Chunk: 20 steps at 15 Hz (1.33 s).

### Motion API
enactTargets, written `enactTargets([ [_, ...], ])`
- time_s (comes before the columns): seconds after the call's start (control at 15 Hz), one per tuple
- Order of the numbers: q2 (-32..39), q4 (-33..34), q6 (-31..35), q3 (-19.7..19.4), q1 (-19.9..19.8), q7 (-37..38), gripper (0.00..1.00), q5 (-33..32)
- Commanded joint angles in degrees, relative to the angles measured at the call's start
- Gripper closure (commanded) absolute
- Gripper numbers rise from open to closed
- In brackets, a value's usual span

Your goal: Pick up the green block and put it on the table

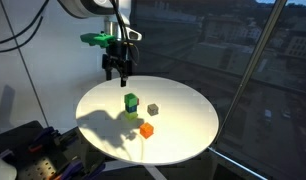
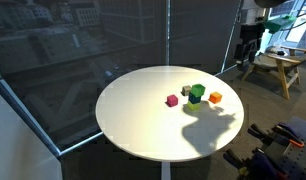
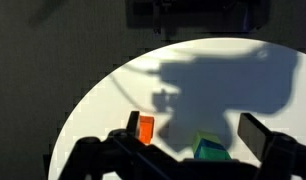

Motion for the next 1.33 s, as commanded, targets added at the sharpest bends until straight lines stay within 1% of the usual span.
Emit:
enactTargets([
  [0.0, 0.1, 0.1, -0.1, -0.1, 0.1, 0.0, 0.00, 0.0],
  [1.27, 1.2, -0.8, -0.1, -0.1, 0.1, 0.0, 0.00, 0.0],
])
